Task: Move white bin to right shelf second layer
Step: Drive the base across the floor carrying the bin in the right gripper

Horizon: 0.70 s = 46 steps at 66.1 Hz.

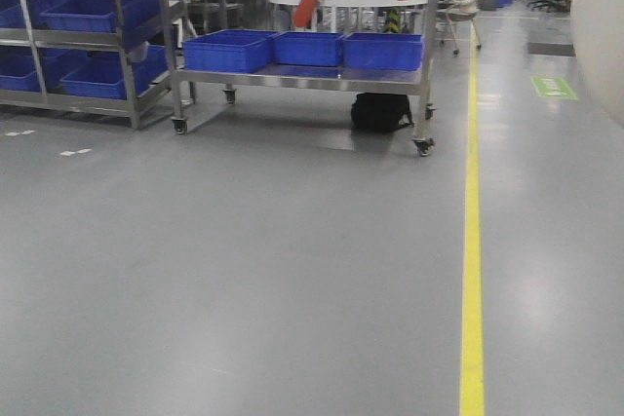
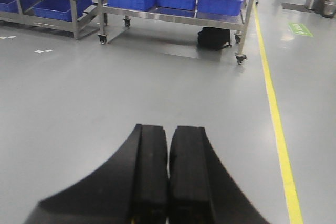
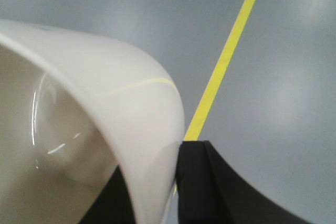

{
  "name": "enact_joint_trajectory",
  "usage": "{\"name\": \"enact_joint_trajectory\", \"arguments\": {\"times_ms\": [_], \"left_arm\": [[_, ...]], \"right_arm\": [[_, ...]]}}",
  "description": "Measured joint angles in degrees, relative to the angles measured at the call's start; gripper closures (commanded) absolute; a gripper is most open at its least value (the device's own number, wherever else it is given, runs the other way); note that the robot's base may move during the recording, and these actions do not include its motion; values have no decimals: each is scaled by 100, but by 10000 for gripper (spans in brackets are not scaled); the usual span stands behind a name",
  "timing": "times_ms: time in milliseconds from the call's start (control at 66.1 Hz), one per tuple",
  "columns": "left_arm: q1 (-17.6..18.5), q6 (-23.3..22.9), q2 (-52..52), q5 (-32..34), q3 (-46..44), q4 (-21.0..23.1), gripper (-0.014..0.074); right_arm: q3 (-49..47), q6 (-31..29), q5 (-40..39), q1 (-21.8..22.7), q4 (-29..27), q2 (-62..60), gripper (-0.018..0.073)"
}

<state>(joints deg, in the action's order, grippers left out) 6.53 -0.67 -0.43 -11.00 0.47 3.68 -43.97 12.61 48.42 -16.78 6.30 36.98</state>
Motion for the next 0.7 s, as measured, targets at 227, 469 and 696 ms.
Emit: {"name": "enact_joint_trajectory", "arguments": {"times_ms": [227, 469, 696], "left_arm": [[0, 0, 0, 0, 0, 0, 512], [0, 0, 0, 0, 0, 0, 512], [0, 0, 0, 0, 0, 0, 512]], "right_arm": [[0, 0, 0, 0, 0, 0, 507], [0, 0, 0, 0, 0, 0, 507], [0, 0, 0, 0, 0, 0, 507]]}}
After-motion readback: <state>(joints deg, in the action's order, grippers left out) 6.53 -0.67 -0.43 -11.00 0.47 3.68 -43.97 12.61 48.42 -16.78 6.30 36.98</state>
